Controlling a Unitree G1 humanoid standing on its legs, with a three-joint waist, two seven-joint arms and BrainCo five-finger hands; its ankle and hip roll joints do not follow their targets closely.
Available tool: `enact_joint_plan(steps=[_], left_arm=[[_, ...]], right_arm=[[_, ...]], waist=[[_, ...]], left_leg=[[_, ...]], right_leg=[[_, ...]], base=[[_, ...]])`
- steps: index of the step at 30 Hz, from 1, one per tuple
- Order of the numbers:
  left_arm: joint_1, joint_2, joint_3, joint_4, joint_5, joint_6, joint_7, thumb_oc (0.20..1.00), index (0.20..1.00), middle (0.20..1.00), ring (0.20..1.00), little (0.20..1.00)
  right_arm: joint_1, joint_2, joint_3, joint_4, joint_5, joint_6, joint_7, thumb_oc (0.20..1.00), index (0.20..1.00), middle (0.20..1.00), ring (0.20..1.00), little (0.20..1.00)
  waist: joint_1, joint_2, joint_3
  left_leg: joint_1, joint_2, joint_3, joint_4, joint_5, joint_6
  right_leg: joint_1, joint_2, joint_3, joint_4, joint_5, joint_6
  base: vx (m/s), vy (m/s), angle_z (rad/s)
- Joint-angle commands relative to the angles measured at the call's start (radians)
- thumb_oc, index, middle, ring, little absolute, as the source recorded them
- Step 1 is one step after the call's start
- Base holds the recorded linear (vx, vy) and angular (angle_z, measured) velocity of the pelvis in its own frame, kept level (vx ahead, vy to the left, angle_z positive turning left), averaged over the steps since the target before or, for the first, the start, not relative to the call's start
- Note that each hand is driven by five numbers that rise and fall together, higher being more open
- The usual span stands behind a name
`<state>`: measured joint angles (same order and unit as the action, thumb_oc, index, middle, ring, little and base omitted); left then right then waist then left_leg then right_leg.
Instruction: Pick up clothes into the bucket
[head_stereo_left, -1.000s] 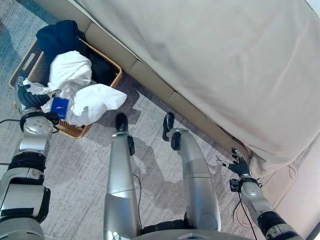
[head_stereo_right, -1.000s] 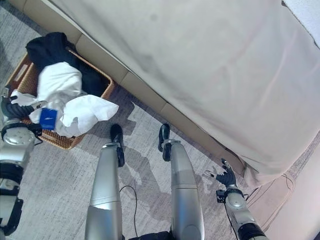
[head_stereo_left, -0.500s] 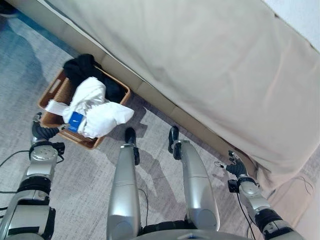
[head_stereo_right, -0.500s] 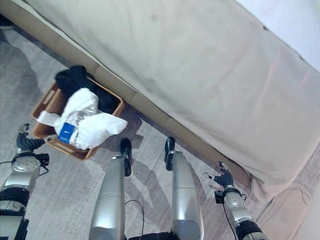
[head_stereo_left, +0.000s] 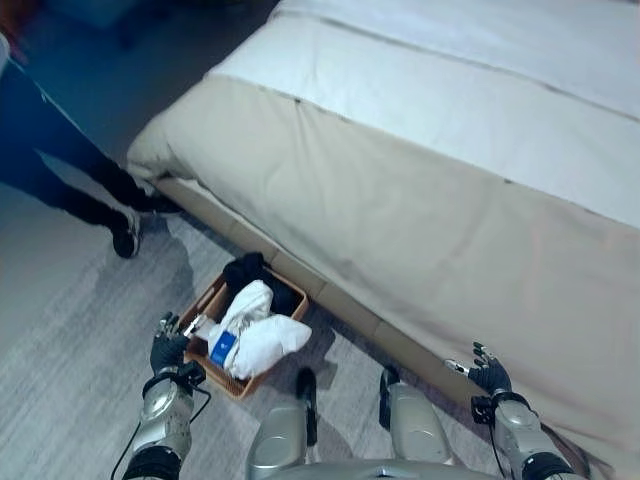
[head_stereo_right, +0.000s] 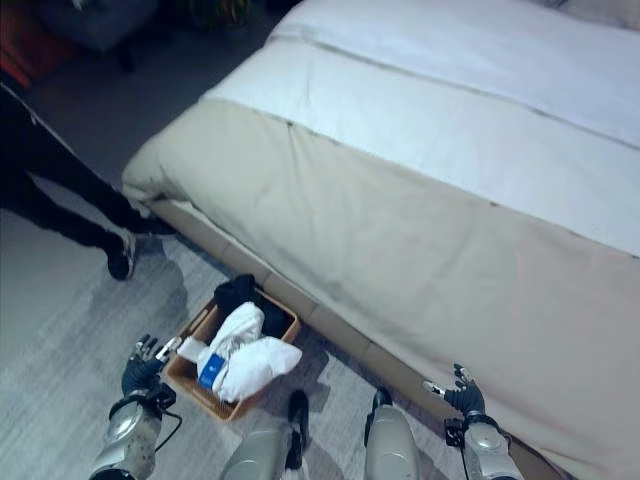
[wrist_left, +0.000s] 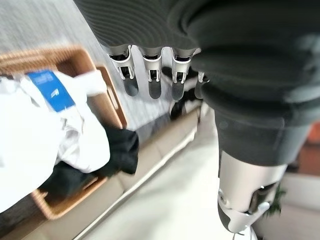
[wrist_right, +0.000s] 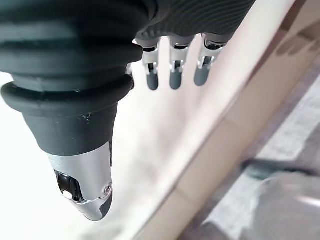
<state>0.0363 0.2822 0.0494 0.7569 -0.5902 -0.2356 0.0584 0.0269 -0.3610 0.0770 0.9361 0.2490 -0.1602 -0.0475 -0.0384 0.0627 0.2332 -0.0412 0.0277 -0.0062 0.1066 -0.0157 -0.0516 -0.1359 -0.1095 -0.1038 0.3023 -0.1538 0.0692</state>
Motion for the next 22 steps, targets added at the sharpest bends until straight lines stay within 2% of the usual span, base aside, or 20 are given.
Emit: enact_joint_plan(steps=[1, 2, 4, 5, 8, 12, 19, 22], left_arm=[[-0.031, 0.019, -0.01, 0.047, 0.086, -0.007, -0.029, 1.0, 1.0, 1.0, 1.0, 1.0], [-0.014, -0.029, 0.002, 0.108, 0.089, 0.002, -0.015, 1.0, 1.0, 1.0, 1.0, 1.0], [0.001, -0.071, 0.005, 0.197, 0.108, 0.02, 0.002, 1.0, 1.0, 1.0, 1.0, 1.0], [0.017, -0.083, -0.027, 0.24, 0.206, 0.025, 0.007, 1.0, 1.0, 1.0, 1.0, 1.0], [0.032, -0.089, -0.062, 0.323, 0.285, 0.058, -0.021, 1.0, 1.0, 1.0, 1.0, 1.0], [0.068, -0.093, -0.128, 0.346, 0.415, 0.066, -0.048, 1.0, 1.0, 1.0, 1.0, 1.0], [0.084, -0.124, -0.112, 0.381, 0.404, 0.081, -0.035, 1.0, 1.0, 1.0, 1.0, 1.0], [0.071, -0.115, -0.139, 0.377, 0.45, 0.08, -0.03, 1.0, 1.0, 1.0, 1.0, 1.0]], right_arm=[[-0.014, -0.027, 0.007, 0.013, -0.014, 0.006, 0.023, 1.0, 1.0, 1.0, 1.0, 1.0], [-0.007, -0.018, 0.009, 0.016, -0.042, 0.004, 0.009, 1.0, 1.0, 1.0, 1.0, 1.0], [0.008, -0.003, 0.014, 0.043, -0.04, 0.008, 0.016, 1.0, 1.0, 1.0, 1.0, 1.0], [0.012, 0.004, 0.018, 0.076, -0.043, 0.014, 0.026, 1.0, 1.0, 1.0, 1.0, 1.0], [0.01, -0.005, 0.03, 0.102, -0.082, 0.017, 0.033, 1.0, 1.0, 1.0, 1.0, 1.0], [0.013, -0.026, 0.076, 0.113, -0.212, 0.019, 0.024, 1.0, 1.0, 1.0, 1.0, 1.0], [0.046, 0.027, 0.078, 0.173, -0.224, 0.037, 0.015, 1.0, 1.0, 1.0, 1.0, 1.0], [0.045, 0.054, 0.09, 0.199, -0.212, 0.04, 0.02, 1.0, 1.0, 1.0, 1.0, 1.0]], waist=[[0.002, -0.037, -0.032], [0.006, -0.04, -0.064], [0.007, -0.046, -0.089], [0.006, -0.051, -0.1], [0.001, -0.055, -0.114], [0.002, -0.06, -0.125], [0.008, -0.072, -0.138], [0.007, -0.074, -0.143]], left_leg=[[-0.015, -0.052, 0.001, 0.01, -0.015, -0.012], [0.024, -0.04, 0.008, -0.024, -0.008, -0.014], [0.063, -0.03, 0.015, -0.053, -0.001, -0.015], [0.087, -0.024, 0.017, -0.07, 0.003, -0.014], [0.104, -0.021, 0.018, -0.081, 0.005, -0.014], [0.121, -0.023, 0.02, -0.062, -0.009, -0.011], [0.154, -0.029, 0.008, -0.053, -0.03, -0.005], [0.163, -0.03, 0.008, -0.058, -0.034, -0.002]], right_leg=[[0.1, -0.013, 0.004, -0.237, 0.131, 0.043], [0.144, -0.009, -0.001, -0.278, 0.137, 0.045], [0.181, -0.001, -0.01, -0.289, 0.133, 0.044], [0.199, 0.003, -0.015, -0.284, 0.129, 0.041], [0.213, 0.009, -0.016, -0.284, 0.124, 0.04], [0.238, 0.01, -0.016, -0.276, 0.115, 0.038], [0.283, 0.004, -0.029, -0.274, 0.1, 0.038], [0.29, 0.002, -0.03, -0.272, 0.099, 0.041]], base=[[0.11, -0.076, -0.05], [0.09, -0.086, -0.07], [0.1, -0.107, -0.02], [0.04, -0.072, 0.02], [0.01, -0.035, 0.02], [0.0, -0.009, 0.01], [0.02, -0.008, 0.03], [0.0, 0.0, 0.0]])
